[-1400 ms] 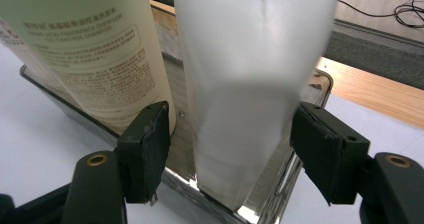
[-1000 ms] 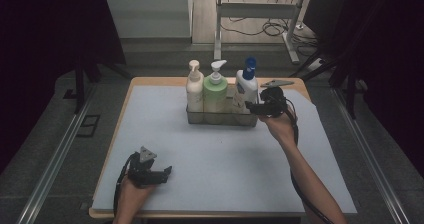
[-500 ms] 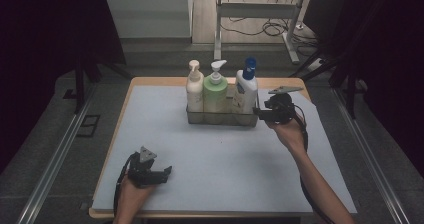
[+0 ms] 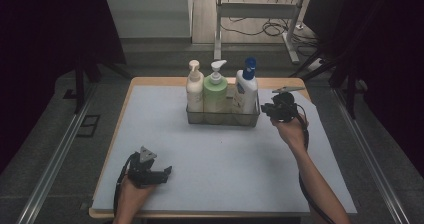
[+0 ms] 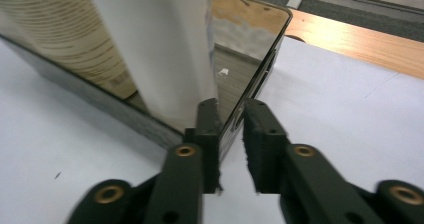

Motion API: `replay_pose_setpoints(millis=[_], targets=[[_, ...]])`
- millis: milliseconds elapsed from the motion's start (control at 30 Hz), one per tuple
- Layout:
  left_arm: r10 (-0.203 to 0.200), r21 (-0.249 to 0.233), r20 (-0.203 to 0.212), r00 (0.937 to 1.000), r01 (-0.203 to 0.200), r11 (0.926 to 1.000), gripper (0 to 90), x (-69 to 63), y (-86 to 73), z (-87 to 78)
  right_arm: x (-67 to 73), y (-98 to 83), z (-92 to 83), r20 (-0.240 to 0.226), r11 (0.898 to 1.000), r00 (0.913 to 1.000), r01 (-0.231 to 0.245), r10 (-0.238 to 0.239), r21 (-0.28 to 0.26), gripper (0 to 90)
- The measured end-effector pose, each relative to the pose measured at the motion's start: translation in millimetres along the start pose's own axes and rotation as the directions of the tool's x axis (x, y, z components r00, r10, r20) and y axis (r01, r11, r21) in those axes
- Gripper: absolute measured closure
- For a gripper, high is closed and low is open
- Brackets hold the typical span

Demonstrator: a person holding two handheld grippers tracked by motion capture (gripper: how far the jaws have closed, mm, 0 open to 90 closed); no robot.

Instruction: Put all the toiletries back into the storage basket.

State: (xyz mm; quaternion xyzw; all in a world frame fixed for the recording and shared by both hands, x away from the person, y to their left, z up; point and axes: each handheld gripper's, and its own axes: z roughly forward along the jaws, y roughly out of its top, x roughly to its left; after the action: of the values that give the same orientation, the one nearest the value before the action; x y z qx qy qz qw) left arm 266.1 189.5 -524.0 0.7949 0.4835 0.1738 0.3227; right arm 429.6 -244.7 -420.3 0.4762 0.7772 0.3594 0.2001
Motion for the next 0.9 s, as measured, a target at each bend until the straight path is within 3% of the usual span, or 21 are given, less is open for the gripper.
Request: replay_pose_setpoints(millis=[200,500,900], targets=[[0.0,0.0,0.0,1.0,0.0,1.0,12.2,0.0,0.0,0.0,0.7,3.8,15.0,0.02,1.0,0.9998,0.001,-0.001,-0.009,88.9],[0.0,0.0,0.0,1.0,0.0,1.0,12.2,0.1,0.0,0.0,-1.9,13.6,34.5,0.028,1.0,0.9993,-0.025,0.025,0.0,89.1],[-0.001,0.0,0.001,1.0,0.001,1.0,12.2,0.0,0.0,0.0,-4.1,14.7,57.2,-0.018,0.999,0.999,-0.04,0.04,0.006,87.3]])
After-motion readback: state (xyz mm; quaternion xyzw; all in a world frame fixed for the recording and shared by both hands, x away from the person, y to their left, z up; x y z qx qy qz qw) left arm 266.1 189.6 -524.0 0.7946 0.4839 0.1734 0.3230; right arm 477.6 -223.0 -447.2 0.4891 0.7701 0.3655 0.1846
